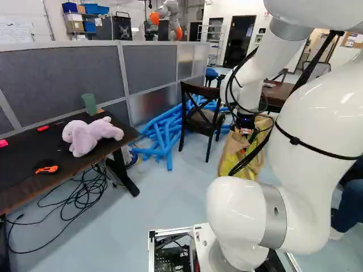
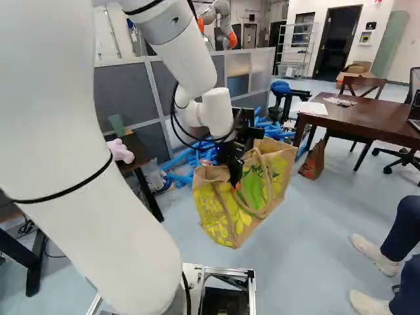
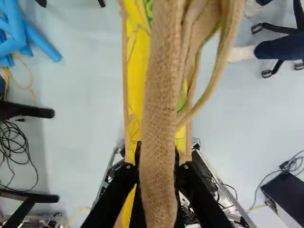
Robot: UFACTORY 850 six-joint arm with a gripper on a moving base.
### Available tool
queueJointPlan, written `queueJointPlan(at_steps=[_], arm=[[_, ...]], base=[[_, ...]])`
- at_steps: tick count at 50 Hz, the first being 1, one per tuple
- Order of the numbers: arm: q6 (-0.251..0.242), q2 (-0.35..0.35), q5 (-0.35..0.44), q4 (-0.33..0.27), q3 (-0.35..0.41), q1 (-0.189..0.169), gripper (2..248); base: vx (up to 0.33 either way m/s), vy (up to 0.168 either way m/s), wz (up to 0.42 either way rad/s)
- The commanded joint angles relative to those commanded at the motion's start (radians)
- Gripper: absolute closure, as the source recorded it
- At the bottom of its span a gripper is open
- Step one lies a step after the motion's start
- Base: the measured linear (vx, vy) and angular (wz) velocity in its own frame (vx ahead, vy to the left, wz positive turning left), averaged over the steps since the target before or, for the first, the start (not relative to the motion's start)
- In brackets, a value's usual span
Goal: Pick up the bag on the ground and place it on the table
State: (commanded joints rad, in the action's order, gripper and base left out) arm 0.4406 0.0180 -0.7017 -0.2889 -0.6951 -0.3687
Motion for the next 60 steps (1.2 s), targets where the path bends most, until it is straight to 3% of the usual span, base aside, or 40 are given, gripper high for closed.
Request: queueJointPlan(at_steps=[14, 36, 60], arm=[[0.0, -0.016, -0.106, -0.046, -0.044, 0.029, 215], [0.0, -0.03, -0.135, -0.016, -0.118, 0.077, 215], [0.0, -0.05, -0.272, -0.014, -0.192, 0.165, 215]], base=[[0.0, 0.0, 0.0], [0.0, 0.0, 0.0], [0.0, 0.0, 0.0]])
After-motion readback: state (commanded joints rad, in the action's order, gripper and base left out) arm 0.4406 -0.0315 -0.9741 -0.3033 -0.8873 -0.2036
